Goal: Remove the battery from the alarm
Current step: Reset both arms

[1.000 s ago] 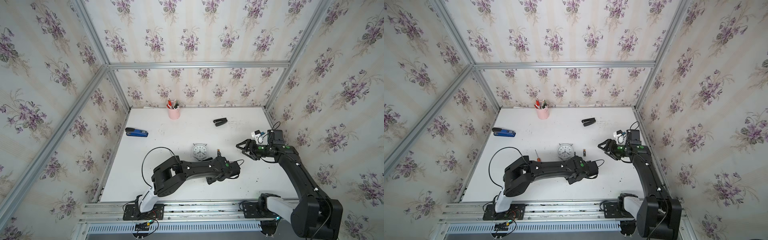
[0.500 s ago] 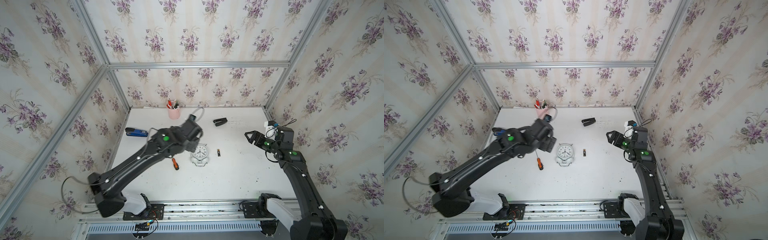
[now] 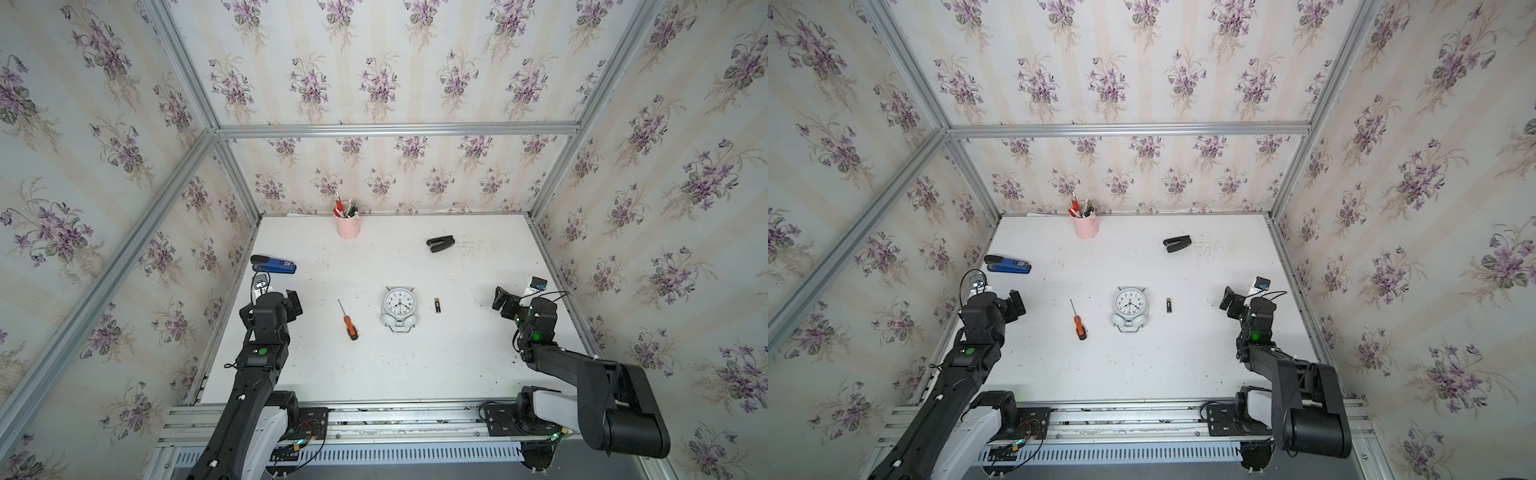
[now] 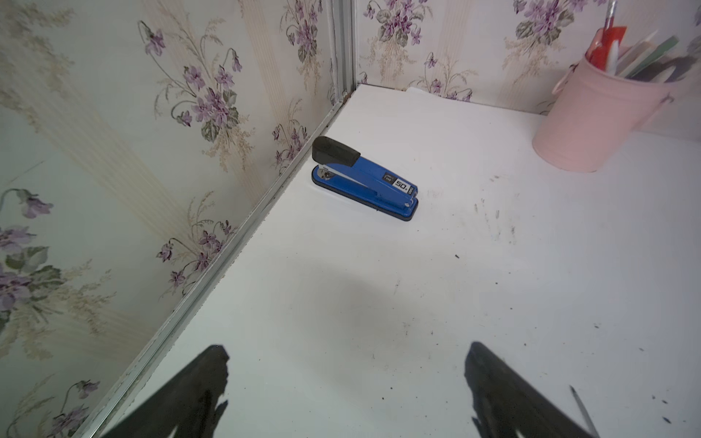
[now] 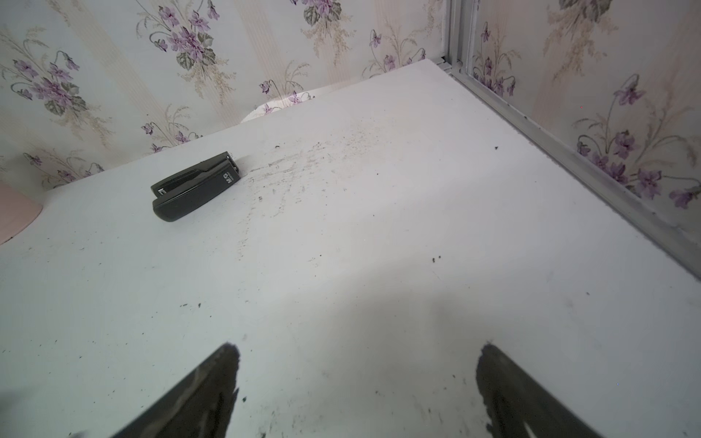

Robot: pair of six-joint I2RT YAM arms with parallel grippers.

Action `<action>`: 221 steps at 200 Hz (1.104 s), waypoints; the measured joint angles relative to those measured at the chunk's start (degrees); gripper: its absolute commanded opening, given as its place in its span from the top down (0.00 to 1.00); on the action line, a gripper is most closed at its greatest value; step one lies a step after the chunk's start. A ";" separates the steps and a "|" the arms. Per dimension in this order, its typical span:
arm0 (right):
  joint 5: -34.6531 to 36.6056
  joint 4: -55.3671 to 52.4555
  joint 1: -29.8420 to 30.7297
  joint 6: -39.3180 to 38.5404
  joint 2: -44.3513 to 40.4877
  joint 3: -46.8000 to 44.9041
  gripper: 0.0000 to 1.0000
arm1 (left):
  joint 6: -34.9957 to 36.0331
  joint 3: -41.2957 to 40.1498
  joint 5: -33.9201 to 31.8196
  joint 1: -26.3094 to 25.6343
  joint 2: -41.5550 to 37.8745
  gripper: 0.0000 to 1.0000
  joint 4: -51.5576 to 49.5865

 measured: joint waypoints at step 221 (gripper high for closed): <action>3.98 24.44 5.95 -6.99 14.80 2.36 0.00 | 10.45 3.37 9.70 -2.93 42.18 0.00 42.03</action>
